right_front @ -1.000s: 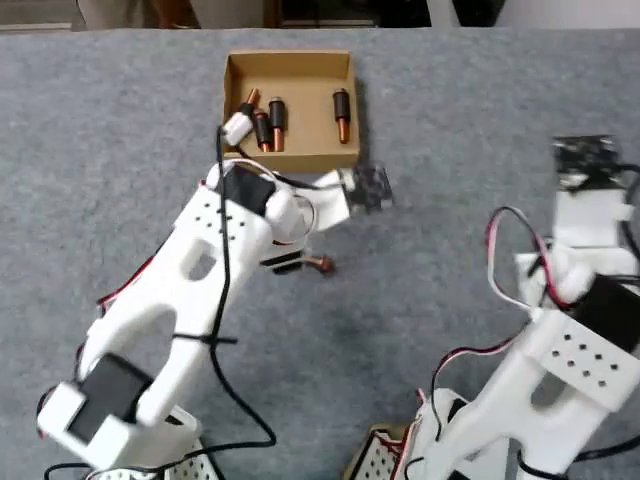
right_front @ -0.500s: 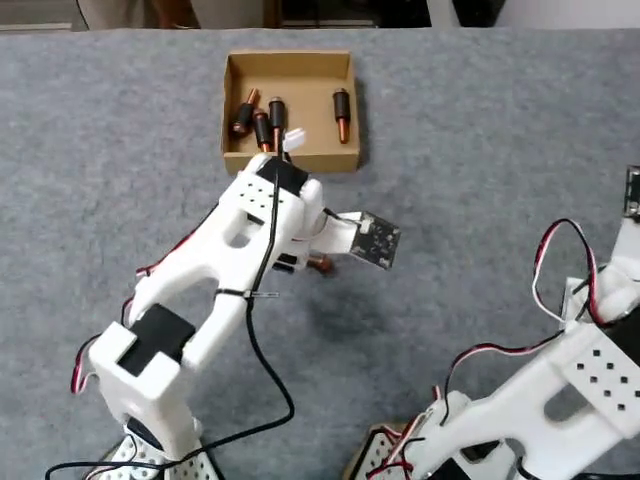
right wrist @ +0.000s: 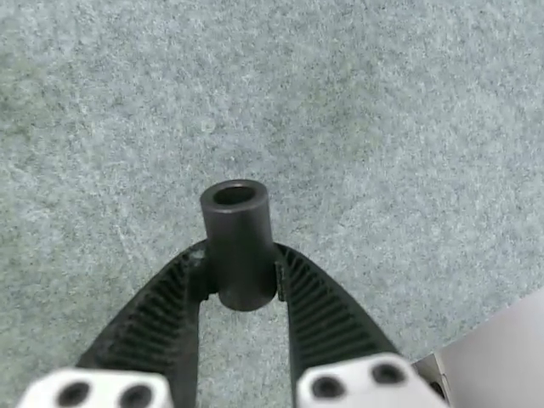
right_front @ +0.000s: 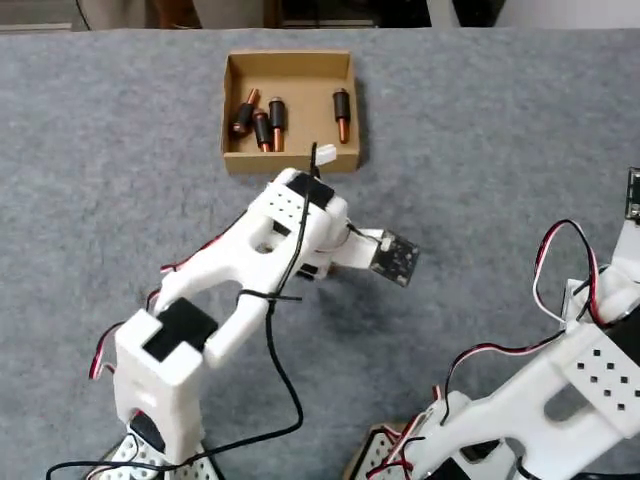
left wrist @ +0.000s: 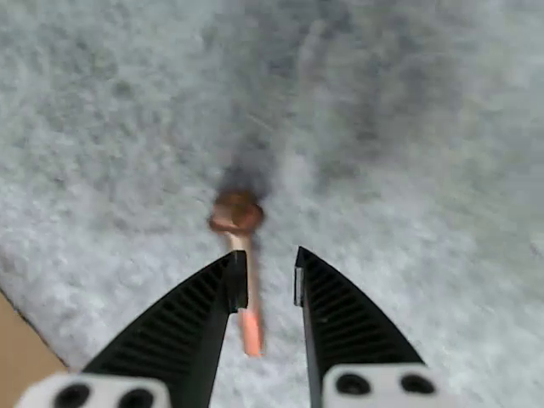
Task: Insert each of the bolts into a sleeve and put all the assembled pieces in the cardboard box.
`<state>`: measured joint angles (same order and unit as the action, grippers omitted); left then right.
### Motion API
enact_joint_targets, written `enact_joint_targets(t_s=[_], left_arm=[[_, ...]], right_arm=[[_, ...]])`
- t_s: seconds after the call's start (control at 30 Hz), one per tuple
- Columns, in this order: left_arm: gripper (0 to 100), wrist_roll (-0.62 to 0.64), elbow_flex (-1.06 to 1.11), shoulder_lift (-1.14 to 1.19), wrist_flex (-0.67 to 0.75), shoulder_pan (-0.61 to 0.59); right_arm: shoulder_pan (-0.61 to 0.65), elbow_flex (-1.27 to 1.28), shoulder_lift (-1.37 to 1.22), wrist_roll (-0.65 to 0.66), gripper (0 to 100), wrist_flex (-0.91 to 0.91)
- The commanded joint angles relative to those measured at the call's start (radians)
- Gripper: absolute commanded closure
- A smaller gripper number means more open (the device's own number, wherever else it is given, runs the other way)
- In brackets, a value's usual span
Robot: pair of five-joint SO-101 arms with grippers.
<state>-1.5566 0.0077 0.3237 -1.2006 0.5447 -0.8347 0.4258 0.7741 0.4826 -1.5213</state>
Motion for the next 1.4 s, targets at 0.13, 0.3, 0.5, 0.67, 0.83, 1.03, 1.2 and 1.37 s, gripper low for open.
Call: enact_joint_targets(t_s=[0.13,0.3,0.5,0.67,0.83,1.03,1.2,1.37], left_arm=[[90,0.023,-0.087,0.045,0.055,0.003],[90,0.020,-0.166,0.102,0.057,-0.021],[89,0.018,-0.219,0.179,0.051,-0.052],[89,0.018,-0.242,0.186,-0.034,-0.055],[88,0.110,-0.327,0.194,-0.097,-0.055],[80,0.160,-0.361,0.194,-0.095,-0.055],[80,0.160,-0.356,0.196,-0.097,-0.055],[80,0.158,-0.364,0.234,-0.089,-0.055]], right_arm=[[-0.018,-0.002,0.030,0.014,99.8,0.009],[-0.018,-0.002,0.030,0.015,99.8,0.011],[-0.016,-0.002,0.030,0.015,99.8,0.017],[-0.016,-0.004,0.030,0.015,99.8,0.017],[-0.015,-0.004,0.030,0.015,99.8,0.017],[-0.015,-0.005,0.030,0.017,99.8,0.017],[-0.015,-0.010,0.030,0.044,99.8,0.017],[-0.015,-0.010,0.030,0.044,99.8,0.017]])
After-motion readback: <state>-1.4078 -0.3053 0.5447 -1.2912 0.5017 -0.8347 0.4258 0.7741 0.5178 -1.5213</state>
